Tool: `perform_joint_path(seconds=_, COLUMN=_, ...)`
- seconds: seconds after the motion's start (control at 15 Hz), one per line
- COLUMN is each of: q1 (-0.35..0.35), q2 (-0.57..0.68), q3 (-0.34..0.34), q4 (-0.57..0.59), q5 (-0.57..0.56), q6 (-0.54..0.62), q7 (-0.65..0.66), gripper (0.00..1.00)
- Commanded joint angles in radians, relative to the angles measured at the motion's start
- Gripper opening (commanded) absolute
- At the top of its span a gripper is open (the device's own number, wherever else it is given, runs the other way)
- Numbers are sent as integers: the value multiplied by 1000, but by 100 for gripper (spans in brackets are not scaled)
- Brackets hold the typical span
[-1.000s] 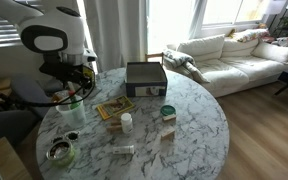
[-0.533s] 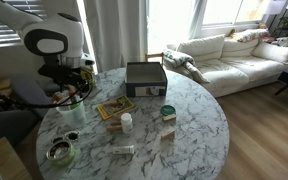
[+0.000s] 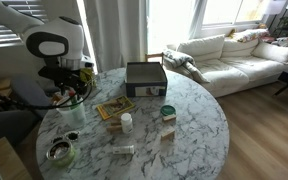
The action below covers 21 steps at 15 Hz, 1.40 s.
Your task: Take the plastic cup out of the clear box then remove the green bottle from it and place the pair of sunglasses in it
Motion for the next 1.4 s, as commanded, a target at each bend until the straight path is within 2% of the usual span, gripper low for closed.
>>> perform_joint_path(seconds=0.0, q1=7, q2=11, q3=5, q4=-4, q5=-10, q6=26, q7=26, gripper=82)
perform_joint_path(seconds=0.13, q1=9, q2=14, q3=8, q4=-4, q5=-7, q6=34, q7=27, gripper=82)
perform_joint_path(seconds=0.27, q1=9, q2=17, q3=10, q4=-4, q5=-9, q6=40, q7=29, gripper=77)
perform_joint_path(seconds=0.4, q1=9, q2=20, q3=13, q4=-4, q5=-10, q6=40, q7=29, gripper=56)
perform_joint_path(seconds=0.8, q1=7, q2=19, q3=12, q4=3, q5=-18, q6=31, q7=32, gripper=10)
perform_joint_path(seconds=0.93, q1=3, q2=16, q3=10, q4=11, q5=-33, q6=15, q7=36, gripper=7)
perform_joint_path(seconds=1.33, q1=-6, q2=-15, q3=4, q4=49, q5=-97, q6=-24, q7=51, gripper=8)
